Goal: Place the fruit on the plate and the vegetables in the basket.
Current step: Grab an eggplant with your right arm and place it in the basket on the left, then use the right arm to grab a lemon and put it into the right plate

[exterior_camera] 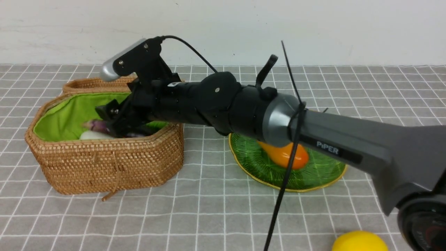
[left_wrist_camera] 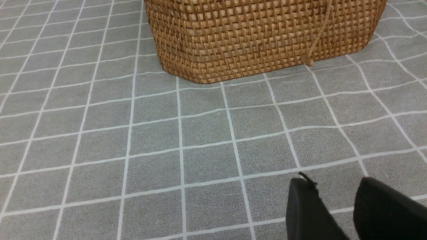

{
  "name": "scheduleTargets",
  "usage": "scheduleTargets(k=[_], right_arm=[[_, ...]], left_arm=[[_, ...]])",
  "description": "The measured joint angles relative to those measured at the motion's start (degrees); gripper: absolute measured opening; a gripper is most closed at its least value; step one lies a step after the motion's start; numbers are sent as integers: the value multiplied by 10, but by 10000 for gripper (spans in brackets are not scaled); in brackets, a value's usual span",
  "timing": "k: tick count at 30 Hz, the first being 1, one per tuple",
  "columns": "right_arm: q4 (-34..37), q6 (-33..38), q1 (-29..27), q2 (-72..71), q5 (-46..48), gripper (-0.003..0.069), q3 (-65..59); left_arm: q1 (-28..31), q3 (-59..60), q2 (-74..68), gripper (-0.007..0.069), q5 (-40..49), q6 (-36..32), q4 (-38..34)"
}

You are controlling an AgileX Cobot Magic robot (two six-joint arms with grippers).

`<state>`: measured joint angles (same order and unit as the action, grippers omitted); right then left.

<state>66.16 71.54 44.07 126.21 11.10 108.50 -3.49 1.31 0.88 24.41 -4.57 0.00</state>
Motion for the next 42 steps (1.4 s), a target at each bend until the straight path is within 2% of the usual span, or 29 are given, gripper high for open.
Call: scheduleTargets(k=[4, 5, 6, 7, 11, 14, 16, 20, 22, 23, 25, 27, 31, 37, 42], right_arm=[[-56, -30, -13, -54, 145, 659, 0], [-61, -34, -14, -57, 145, 656, 0], [-122, -83, -24, -93, 237, 635, 0], [-130, -89, -25, -97, 237, 632, 0], [-377, -219, -40, -191, 455, 596, 1], [-482, -242, -40, -236, 556, 594, -26], [-525, -248, -39, -278, 585, 594, -78], [-561, -252, -38, -362, 593, 592, -204], [-614, -261, -38, -426, 596, 592, -319], [-619, -262, -38, -431, 596, 592, -319], [-680, -272, -38, -494, 584, 592, -424], [-696, -272, -38, -513, 566, 592, -459], [-731, -272, -38, -565, 431, 592, -592], [-739, -272, -58, -568, 346, 592, -671], [-726, -273, -141, -565, 312, 592, -684]], left_arm=[[0, 0, 0, 220, 0, 0, 0], [0, 0, 0, 220, 0, 0, 0], [0, 0, 0, 223, 0, 0, 0], [0, 0, 0, 223, 0, 0, 0], [0, 0, 0, 229, 0, 0, 0], [0, 0, 0, 230, 0, 0, 0], [0, 0, 0, 234, 0, 0, 0], [0, 0, 0, 237, 0, 0, 0], [0, 0, 0, 237, 0, 0, 0], [0, 0, 0, 237, 0, 0, 0], [0, 0, 0, 237, 0, 0, 0], [0, 0, 0, 237, 0, 0, 0], [0, 0, 0, 237, 0, 0, 0], [0, 0, 0, 237, -1, 0, 0], [0, 0, 0, 237, -1, 0, 0]])
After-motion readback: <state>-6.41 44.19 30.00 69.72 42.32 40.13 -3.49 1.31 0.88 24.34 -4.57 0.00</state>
